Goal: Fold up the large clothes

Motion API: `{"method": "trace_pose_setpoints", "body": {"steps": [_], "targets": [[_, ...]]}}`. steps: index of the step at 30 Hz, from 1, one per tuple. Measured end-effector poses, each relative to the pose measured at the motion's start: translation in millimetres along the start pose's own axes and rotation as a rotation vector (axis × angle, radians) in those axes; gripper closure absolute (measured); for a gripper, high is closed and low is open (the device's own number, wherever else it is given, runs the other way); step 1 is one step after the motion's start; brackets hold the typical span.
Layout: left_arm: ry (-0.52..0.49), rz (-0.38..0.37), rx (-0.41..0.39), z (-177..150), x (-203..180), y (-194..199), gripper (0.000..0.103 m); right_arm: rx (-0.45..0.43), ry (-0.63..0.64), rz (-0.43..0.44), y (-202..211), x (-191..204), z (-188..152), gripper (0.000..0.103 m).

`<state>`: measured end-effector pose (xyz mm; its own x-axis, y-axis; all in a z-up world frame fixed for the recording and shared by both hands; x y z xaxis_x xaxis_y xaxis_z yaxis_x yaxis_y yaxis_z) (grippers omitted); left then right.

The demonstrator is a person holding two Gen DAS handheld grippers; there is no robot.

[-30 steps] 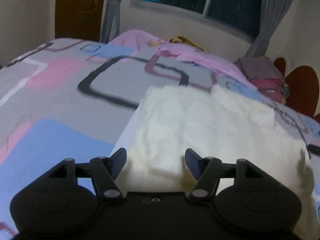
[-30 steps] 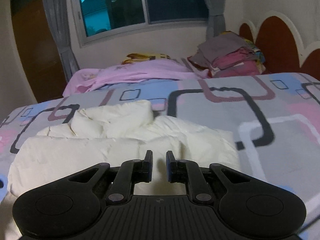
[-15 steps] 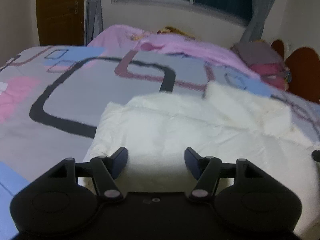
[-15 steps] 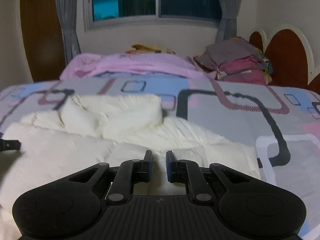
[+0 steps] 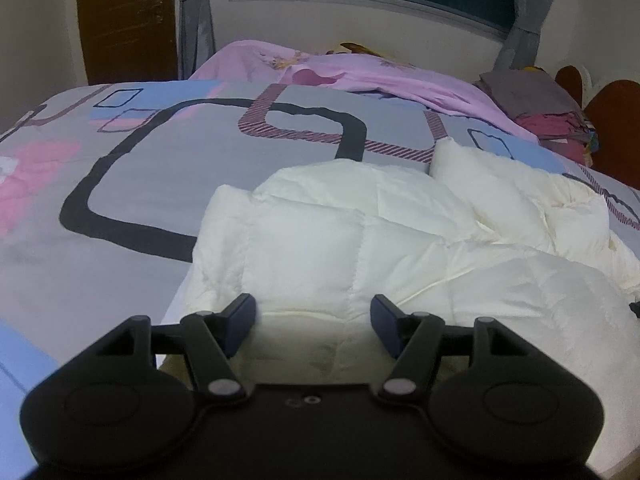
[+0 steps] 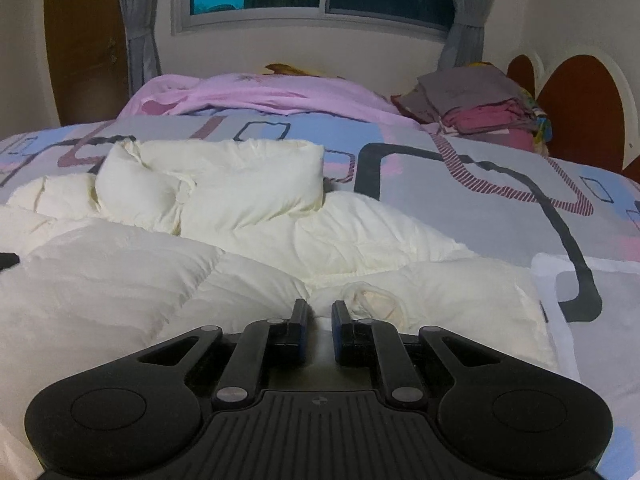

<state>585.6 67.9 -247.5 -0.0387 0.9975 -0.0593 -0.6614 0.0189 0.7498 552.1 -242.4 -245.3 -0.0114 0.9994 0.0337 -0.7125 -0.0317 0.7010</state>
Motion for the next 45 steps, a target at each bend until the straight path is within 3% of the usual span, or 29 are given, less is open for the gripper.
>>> {"method": "trace_pose_setpoints", "body": {"steps": [2, 3, 4, 5, 6, 13, 18, 25, 31, 34, 38, 41, 45], "targets": [[0.000, -0.003, -0.009, 0.5, -0.5, 7.3, 0.040, -0.016, -0.023, 0.016, 12.2, -0.9, 4.1, 0.088], [-0.003, -0.005, -0.014, 0.9, -0.8, 10.1, 0.040, -0.030, -0.037, 0.026, 19.6, -1.5, 6.1, 0.071], [-0.005, -0.008, -0.017, 1.1, -1.5, 13.7, 0.040, -0.046, -0.046, 0.034, 26.5, -0.3, 8.3, 0.044], [-0.008, -0.013, -0.021, 1.1, -2.8, 18.0, 0.040, -0.070, -0.047, 0.030, 34.9, 1.1, 10.7, 0.035], [-0.010, -0.021, -0.025, 1.3, -4.6, 22.9, 0.040, -0.092, -0.035, 0.024, 42.3, 3.8, 12.9, 0.032], [-0.053, -0.053, -0.056, -2.3, -21.5, 57.0, 0.038, -0.125, -0.001, 0.010, 73.3, 13.9, 9.4, 0.033], [-0.079, -0.072, -0.032, -21.8, -32.2, 66.3, 0.037, -0.086, 0.032, -0.006, 78.6, 13.1, -13.1, 0.033], [-0.088, -0.034, -0.002, -47.3, -28.7, 48.3, 0.035, 0.022, -0.036, 0.000, 58.3, -11.0, -50.3, 0.039], [-0.107, 0.014, -0.011, -50.5, -32.8, 44.2, 0.035, 0.045, -0.035, 0.034, 47.1, -13.6, -54.6, 0.038], [-0.097, 0.038, -0.017, -50.7, -33.9, 54.7, 0.036, 0.028, -0.046, 0.081, 59.4, -16.5, -49.8, 0.038], [-0.075, 0.040, -0.044, -52.1, -32.9, 82.8, 0.025, -0.009, -0.053, 0.138, 87.9, -17.1, -43.9, 0.038], [-0.069, 0.029, -0.052, -56.8, -32.8, 104.8, 0.024, -0.033, -0.055, 0.151, 108.9, -17.0, -41.1, 0.037], [-0.077, 0.016, -0.053, -63.5, -33.3, 130.6, 0.022, -0.055, -0.079, 0.164, 135.8, -16.8, -45.1, 0.024]]}}
Point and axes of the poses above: each gripper's, at about its wrist camera, not at the fingertips, and y roughly against the way its jaws point, x to its left, z to its top, the point moved 9 cm from there along -y, roughly the way its jaws point, and after that the axes turned 1 degree about x, right-handed, at the moved point
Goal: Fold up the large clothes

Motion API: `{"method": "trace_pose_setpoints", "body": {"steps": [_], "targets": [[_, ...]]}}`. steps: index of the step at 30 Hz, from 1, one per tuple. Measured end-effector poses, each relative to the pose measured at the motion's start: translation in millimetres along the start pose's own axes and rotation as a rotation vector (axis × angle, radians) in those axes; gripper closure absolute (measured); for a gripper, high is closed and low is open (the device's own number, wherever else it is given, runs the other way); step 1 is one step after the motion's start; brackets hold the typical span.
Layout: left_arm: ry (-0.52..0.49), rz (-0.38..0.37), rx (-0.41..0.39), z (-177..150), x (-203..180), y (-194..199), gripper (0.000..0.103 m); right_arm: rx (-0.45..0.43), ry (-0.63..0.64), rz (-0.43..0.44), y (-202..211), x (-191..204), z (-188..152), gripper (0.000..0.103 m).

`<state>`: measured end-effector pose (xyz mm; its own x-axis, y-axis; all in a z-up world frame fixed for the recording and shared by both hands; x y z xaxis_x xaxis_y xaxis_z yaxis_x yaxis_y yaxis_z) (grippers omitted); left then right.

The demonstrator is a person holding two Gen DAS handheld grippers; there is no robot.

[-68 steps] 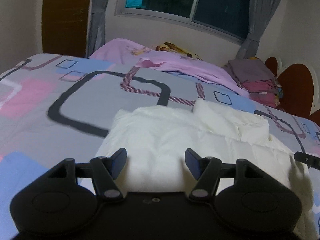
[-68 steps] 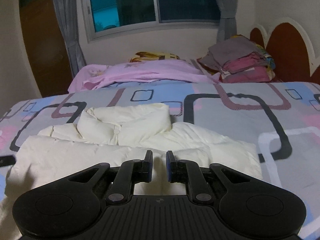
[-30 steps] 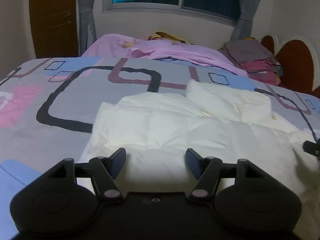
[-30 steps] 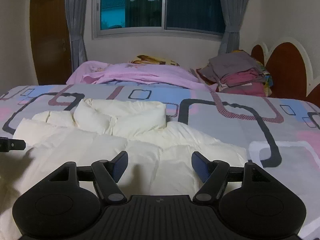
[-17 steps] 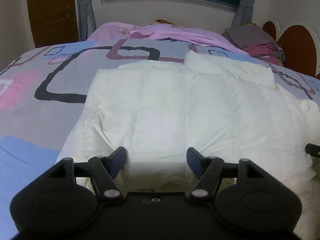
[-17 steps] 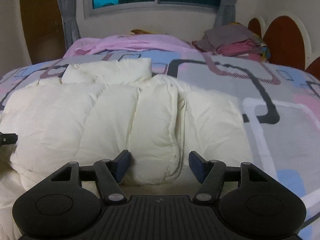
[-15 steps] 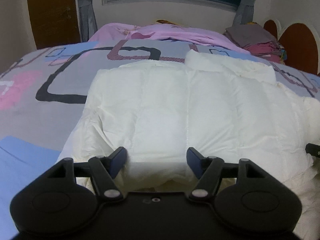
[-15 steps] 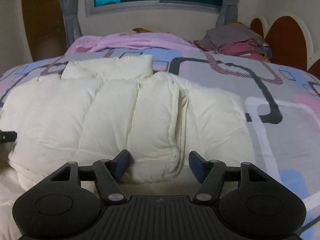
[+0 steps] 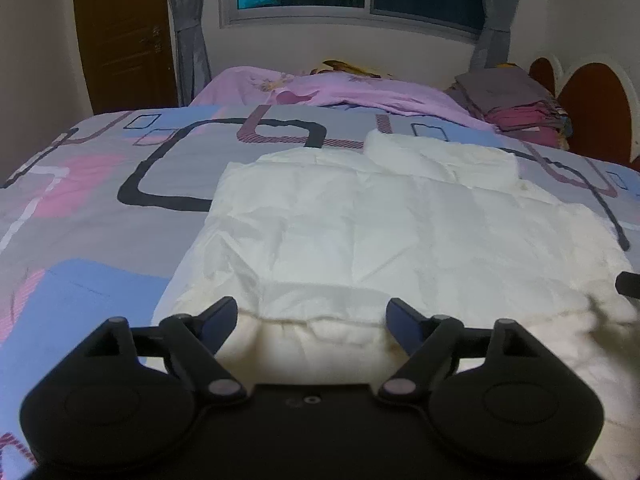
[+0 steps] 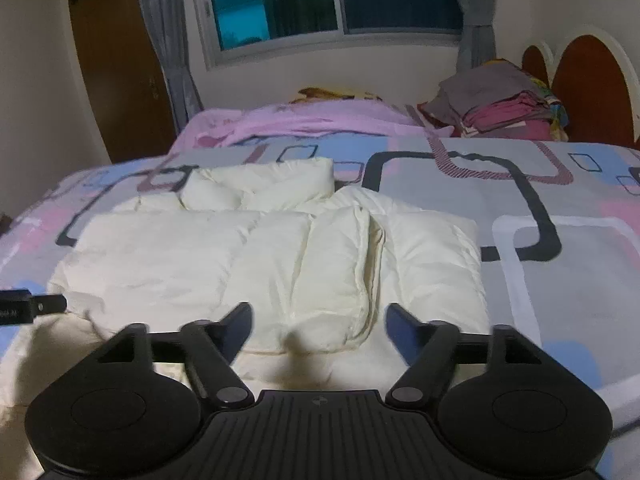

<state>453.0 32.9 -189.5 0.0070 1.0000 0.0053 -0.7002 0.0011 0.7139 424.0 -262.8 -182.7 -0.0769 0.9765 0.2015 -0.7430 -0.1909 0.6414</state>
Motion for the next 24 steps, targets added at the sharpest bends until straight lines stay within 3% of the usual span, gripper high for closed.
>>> {"method": "trace_pose_setpoints", "body": {"steps": [5, 7, 9, 15, 24], "targets": [[0.007, -0.029, -0.003, -14.9, 12.5, 33.0, 0.015, -0.002, -0.002, -0.004, 38.9, 6.0, -19.8, 0.023], [0.014, -0.042, 0.002, -26.0, 24.0, 45.2, 0.014, 0.008, 0.005, -0.019, 54.6, 8.2, -34.6, 0.012], [0.027, -0.041, 0.005, -38.8, 38.7, 56.7, 0.014, 0.014, 0.017, -0.043, 73.5, 9.9, -53.1, 0.008], [0.091, -0.018, 0.039, -89.2, 90.0, 86.7, 0.013, 0.071, 0.000, -0.104, 116.0, 7.6, -113.0, 0.008], [0.207, -0.020, 0.087, -151.0, 141.4, 112.5, 0.011, 0.110, -0.041, -0.192, 156.1, -5.2, -168.3, 0.008]]}}
Point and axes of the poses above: each gripper's, at about its wrist camera, not at the fingertips, and y roughly against the way its jaws point, x to its left, z to its top, the point moved 9 cm from there along -y, roughly the way its jaws point, and after that the axes turned 1 degree about x, right-handed, at the moved point
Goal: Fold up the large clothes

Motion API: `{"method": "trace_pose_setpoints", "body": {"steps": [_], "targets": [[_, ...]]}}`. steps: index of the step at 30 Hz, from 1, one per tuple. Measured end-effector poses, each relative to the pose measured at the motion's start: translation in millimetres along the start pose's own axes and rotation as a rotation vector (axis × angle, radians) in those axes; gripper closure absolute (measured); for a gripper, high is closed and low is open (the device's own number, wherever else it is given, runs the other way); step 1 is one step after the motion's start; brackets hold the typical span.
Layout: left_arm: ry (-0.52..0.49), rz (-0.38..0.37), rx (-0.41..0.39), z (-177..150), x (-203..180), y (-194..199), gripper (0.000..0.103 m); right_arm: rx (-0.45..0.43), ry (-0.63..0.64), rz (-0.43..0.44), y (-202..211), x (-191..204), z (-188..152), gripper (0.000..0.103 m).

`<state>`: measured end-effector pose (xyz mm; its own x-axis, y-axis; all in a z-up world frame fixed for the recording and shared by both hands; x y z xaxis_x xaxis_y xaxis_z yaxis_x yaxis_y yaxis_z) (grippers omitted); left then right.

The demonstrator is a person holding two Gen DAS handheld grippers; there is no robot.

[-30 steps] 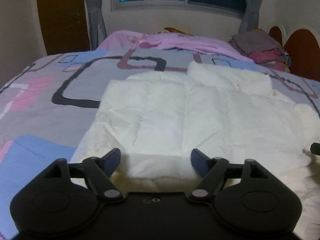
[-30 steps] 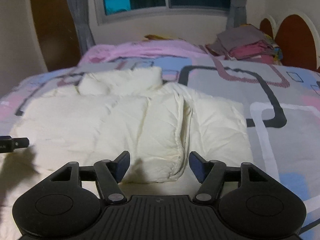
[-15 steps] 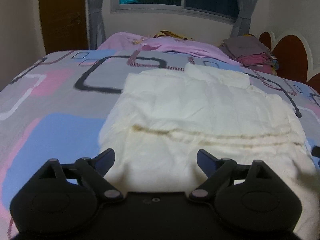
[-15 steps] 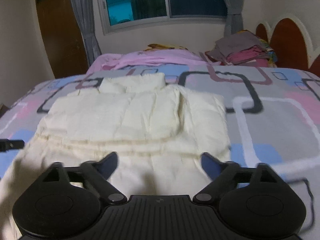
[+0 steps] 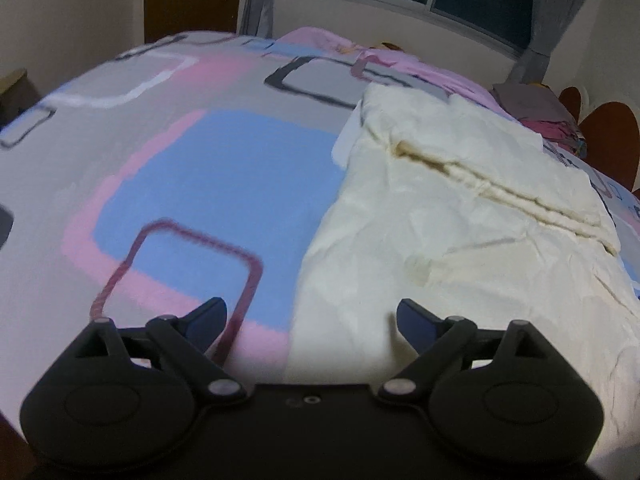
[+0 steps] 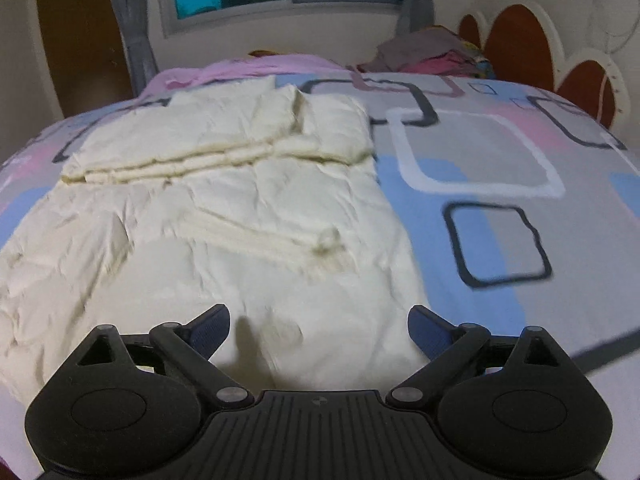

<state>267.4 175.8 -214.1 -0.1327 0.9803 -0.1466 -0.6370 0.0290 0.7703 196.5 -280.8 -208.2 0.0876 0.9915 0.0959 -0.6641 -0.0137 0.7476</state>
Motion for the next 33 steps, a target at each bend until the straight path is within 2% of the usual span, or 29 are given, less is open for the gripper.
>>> {"method": "trace_pose_setpoints", "body": {"steps": [3, 5, 6, 9, 13, 14, 15, 16, 17, 18, 19, 23, 25, 27, 32, 33], "targets": [[0.007, -0.009, 0.023, -15.6, 6.8, 0.8, 0.010, 0.018, -0.013, -0.014, 2.0, -4.1, -15.4, 0.008], [0.024, -0.024, 0.048, -25.5, 11.6, -1.3, 0.008, 0.030, -0.036, -0.019, 0.7, -8.1, -23.1, 0.006], [0.035, -0.031, 0.058, -31.4, 14.7, -1.2, 0.008, 0.033, -0.049, -0.022, 0.2, -10.3, -27.1, 0.001], [0.058, -0.067, 0.078, -45.5, 17.1, -3.5, 0.008, 0.047, -0.072, -0.015, -0.7, -13.2, -37.5, 0.000], [0.052, -0.117, 0.067, -52.2, 12.7, -0.9, 0.015, 0.060, -0.149, 0.039, -0.4, -12.0, -46.0, 0.001], [0.053, -0.132, 0.068, -52.8, 10.5, 0.4, 0.023, 0.059, -0.172, 0.048, 0.0, -12.0, -47.2, 0.004], [0.052, -0.151, 0.070, -53.3, 8.0, 1.6, 0.028, 0.062, -0.191, 0.061, 0.6, -11.4, -47.9, 0.014], [0.053, -0.172, 0.077, -54.3, 5.4, 2.5, 0.038, 0.063, -0.208, 0.067, 1.1, -11.4, -48.1, 0.020], [0.055, -0.186, 0.083, -55.1, 2.9, 3.3, 0.045, 0.061, -0.216, 0.066, 2.0, -11.4, -47.7, 0.022], [0.054, -0.199, 0.091, -56.1, -0.1, 3.5, 0.049, 0.061, -0.225, 0.068, 2.4, -10.9, -46.6, 0.028], [0.053, -0.213, 0.100, -56.9, -3.0, 3.2, 0.059, 0.059, -0.238, 0.073, 3.5, -10.6, -45.7, 0.037], [0.061, -0.256, 0.126, -57.2, -12.5, 1.2, 0.079, 0.071, -0.252, 0.084, 4.8, -7.2, -42.6, 0.055], [0.058, -0.265, 0.122, -55.1, -16.1, 1.8, 0.086, 0.072, -0.253, 0.089, 6.3, -5.7, -41.8, 0.067], [0.064, -0.281, 0.111, -50.7, -18.4, 4.9, 0.088, 0.068, -0.268, 0.098, 10.1, -5.7, -39.1, 0.073], [0.053, -0.321, 0.072, -34.7, -25.9, 18.4, 0.090, 0.062, -0.255, 0.088, 20.3, -6.1, -30.4, 0.074], [0.047, -0.325, 0.070, -32.0, -27.5, 19.6, 0.090, 0.070, -0.239, 0.075, 20.1, -6.3, -31.4, 0.070]]}}
Point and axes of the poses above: each gripper's, at about its wrist camera, not at the fingertips, and y roughly against the way its jaws point, x to its left, z to its top, the point moved 9 cm from there along -y, roughly the way its jaws point, and after that the axes turned 1 degree about x, right-handed, at the moved point
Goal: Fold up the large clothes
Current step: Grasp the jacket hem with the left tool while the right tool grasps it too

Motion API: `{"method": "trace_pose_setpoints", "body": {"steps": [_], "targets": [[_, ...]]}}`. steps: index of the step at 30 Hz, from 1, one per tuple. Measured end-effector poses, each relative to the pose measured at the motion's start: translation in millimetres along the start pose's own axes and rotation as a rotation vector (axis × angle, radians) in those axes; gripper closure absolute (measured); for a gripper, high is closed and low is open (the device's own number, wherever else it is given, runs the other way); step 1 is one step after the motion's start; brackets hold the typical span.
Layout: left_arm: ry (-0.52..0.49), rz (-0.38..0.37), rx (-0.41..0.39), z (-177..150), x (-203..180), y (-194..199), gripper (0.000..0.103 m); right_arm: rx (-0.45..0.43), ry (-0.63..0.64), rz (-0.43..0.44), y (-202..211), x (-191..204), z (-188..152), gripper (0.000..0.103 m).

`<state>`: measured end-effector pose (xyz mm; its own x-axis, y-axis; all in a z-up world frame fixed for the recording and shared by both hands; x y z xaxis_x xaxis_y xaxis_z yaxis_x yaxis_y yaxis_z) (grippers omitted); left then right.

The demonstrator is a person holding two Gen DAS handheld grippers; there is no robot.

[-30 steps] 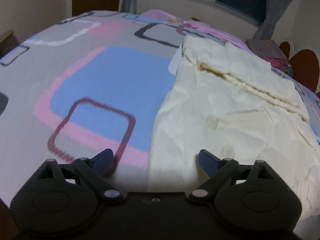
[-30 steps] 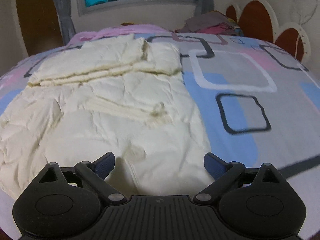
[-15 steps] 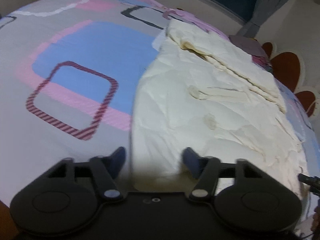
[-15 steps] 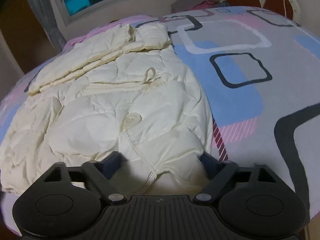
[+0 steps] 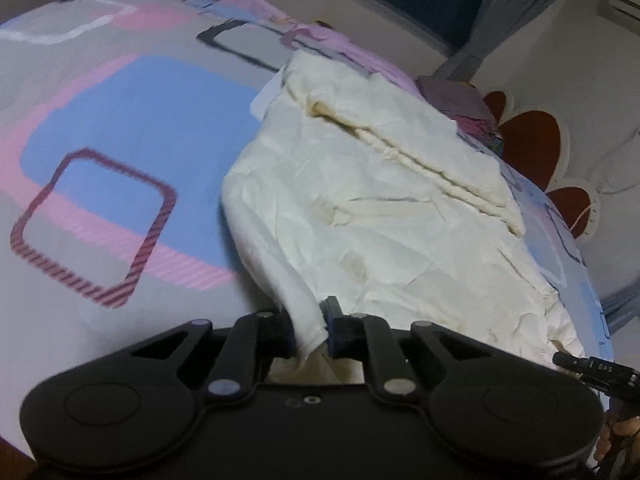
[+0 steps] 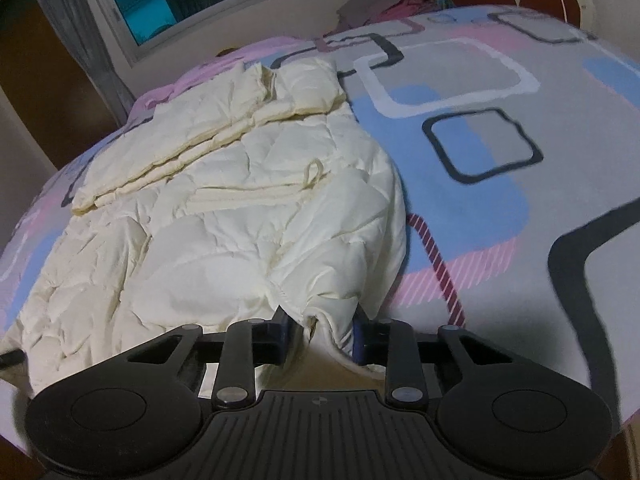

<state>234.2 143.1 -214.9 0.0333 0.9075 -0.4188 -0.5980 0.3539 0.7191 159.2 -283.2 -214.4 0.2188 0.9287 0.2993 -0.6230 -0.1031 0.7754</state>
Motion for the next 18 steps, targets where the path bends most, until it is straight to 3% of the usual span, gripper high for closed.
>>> {"method": "trace_pose_setpoints", "body": {"steps": [1, 2, 6, 8, 9, 12, 18], "targets": [[-0.003, -0.003, 0.000, 1.8, -1.5, 0.5, 0.090, 0.007, 0.003, -0.016, 0.0, -1.7, -1.9, 0.057], [-0.004, -0.007, -0.001, 3.3, -2.6, 0.6, 0.090, 0.008, 0.004, -0.031, 0.7, -4.0, -3.2, 0.051], [-0.005, -0.013, 0.003, 6.7, -3.8, 0.8, 0.090, 0.056, 0.012, -0.020, -2.1, -10.2, -9.1, 0.047], [-0.004, -0.014, -0.005, 10.9, -4.5, 1.5, 0.092, 0.079, 0.014, 0.015, -4.2, -8.6, -6.8, 0.058], [0.000, -0.015, -0.014, 12.3, -4.0, 5.0, 0.093, 0.090, 0.000, 0.047, -4.4, -6.5, -3.4, 0.071], [0.006, -0.021, -0.042, 27.3, -8.5, 9.9, 0.094, 0.088, -0.028, 0.104, -0.9, 0.1, 12.5, 0.083], [0.003, -0.044, -0.116, 69.6, -27.5, 9.2, 0.095, 0.030, -0.023, 0.184, 5.3, 23.0, 63.3, 0.084]]}}
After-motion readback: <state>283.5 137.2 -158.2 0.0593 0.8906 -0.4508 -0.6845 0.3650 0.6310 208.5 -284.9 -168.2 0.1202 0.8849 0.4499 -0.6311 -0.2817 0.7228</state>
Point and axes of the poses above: each gripper's, at about its wrist camera, not at the fingertips, and y roughly against the way its jaws point, x to its left, z to its top, the point moved 9 cm from there along -y, roughly the way its jaws point, and after that the axes turned 1 degree about x, right-handed, at the moved point
